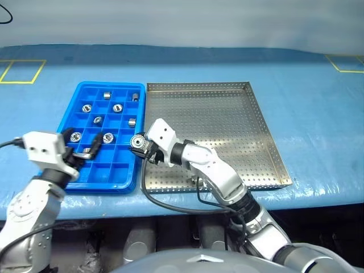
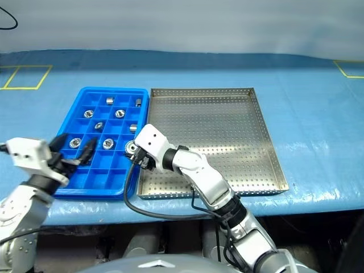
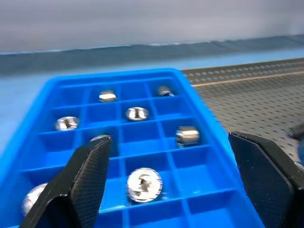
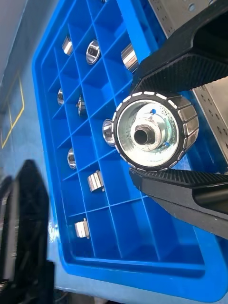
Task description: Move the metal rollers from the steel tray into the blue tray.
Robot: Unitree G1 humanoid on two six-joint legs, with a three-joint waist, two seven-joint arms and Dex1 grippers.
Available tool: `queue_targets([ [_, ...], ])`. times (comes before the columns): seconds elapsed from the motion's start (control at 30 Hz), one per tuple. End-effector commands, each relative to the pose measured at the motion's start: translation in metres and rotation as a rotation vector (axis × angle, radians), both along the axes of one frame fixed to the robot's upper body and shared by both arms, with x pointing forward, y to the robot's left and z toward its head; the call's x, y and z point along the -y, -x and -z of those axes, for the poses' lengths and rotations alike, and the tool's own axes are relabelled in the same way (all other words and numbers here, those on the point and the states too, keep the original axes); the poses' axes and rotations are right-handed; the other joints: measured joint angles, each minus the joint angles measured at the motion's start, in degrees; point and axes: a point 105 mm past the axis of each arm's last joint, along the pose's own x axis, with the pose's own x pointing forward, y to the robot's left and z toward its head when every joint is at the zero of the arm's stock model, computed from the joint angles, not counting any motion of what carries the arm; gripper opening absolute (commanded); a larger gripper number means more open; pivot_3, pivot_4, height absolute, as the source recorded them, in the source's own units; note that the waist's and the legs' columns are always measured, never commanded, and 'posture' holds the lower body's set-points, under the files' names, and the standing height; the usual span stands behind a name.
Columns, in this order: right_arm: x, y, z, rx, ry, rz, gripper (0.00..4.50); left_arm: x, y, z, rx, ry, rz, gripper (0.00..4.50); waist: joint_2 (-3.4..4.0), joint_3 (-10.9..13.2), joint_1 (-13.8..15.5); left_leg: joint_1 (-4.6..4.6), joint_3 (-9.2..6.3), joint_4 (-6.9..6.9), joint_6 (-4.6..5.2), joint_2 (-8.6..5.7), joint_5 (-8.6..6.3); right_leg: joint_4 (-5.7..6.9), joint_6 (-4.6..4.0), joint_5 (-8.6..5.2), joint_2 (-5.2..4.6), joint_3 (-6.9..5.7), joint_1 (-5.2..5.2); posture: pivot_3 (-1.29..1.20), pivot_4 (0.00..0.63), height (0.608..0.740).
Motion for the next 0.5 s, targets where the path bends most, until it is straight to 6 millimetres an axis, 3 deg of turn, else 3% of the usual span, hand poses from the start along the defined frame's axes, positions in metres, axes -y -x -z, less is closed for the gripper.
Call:
queue_targets([
  [0.03, -0.013, 0.003, -0.007, 0.039, -0.018, -0.054, 2.24, 0.005, 0.009, -0.017, 0.068, -0.031, 0.012, 4.33, -0.04, -0.02, 0.19, 0.01, 0.00, -0.01, 0.00, 0.00, 0.00, 0.00, -0.01, -0.01, 0.00, 0.00, 0.00, 0.07, 0.150, 0.740],
  [0.27, -0.031, 0.000, 0.007, 0.002, -0.002, -0.095, 2.24, 0.018, 0.021, -0.002, -0.016, -0.035, 0.082, 4.33, -0.10, -0.06, 0.21, 0.01, -0.01, -0.04, -0.01, 0.02, 0.00, 0.01, -0.05, -0.03, 0.01, -0.01, 0.00, 0.09, 0.150, 0.740],
  [0.5, -0.045, 0.005, 0.011, 0.006, 0.006, -0.158, 2.24, 0.014, 0.029, -0.002, -0.028, -0.037, 0.076, 4.33, -0.12, -0.06, 0.32, 0.01, -0.04, -0.06, -0.03, 0.03, 0.01, 0.02, -0.08, -0.04, 0.02, -0.05, -0.01, 0.11, 0.150, 0.740],
])
